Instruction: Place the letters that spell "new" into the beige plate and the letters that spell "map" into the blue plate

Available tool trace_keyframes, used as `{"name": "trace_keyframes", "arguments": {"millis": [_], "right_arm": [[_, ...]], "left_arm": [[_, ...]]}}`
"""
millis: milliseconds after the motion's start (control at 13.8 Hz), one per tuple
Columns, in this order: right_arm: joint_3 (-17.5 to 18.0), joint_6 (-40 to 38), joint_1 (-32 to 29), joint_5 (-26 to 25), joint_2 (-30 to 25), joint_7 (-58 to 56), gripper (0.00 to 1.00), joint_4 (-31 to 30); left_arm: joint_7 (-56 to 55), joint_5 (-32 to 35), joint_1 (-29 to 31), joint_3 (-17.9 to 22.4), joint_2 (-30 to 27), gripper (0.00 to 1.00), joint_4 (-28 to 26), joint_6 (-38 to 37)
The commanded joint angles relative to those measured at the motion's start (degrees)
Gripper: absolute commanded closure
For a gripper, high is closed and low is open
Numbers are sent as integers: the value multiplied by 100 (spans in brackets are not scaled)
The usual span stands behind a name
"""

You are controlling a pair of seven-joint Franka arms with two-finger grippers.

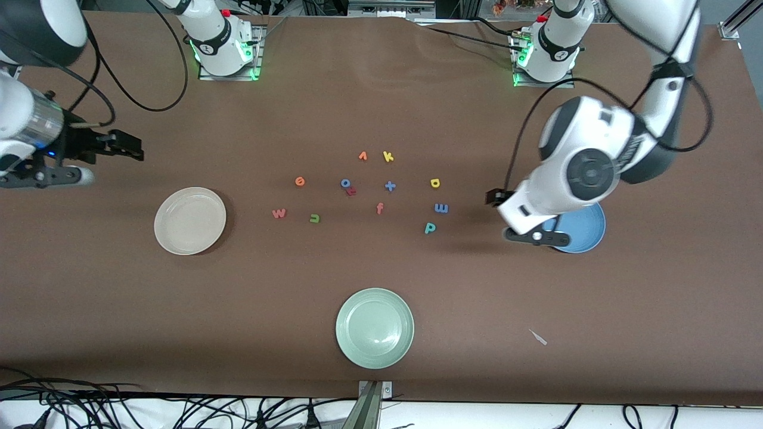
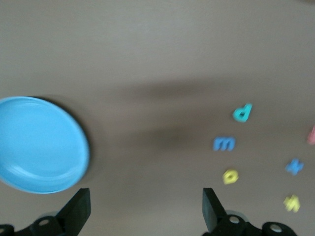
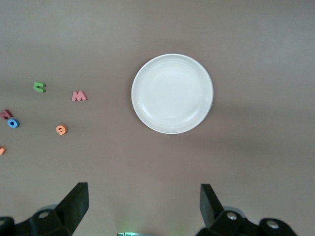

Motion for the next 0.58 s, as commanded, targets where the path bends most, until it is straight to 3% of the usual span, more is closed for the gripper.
{"name": "trace_keyframes", "arguments": {"millis": [0, 217, 506], "right_arm": [[0, 301, 357, -9, 365, -15, 0, 40], [0, 915, 550, 245, 725, 291, 0, -135], [9, 2075, 945, 246, 726, 1003, 0, -978]], "left_arm": [[-1313, -123, -561, 77, 464, 0, 156, 483], [-2083, -70, -922, 77, 834, 0, -10, 845], [-802, -43, -1091, 69, 852, 0, -888, 1897]]}}
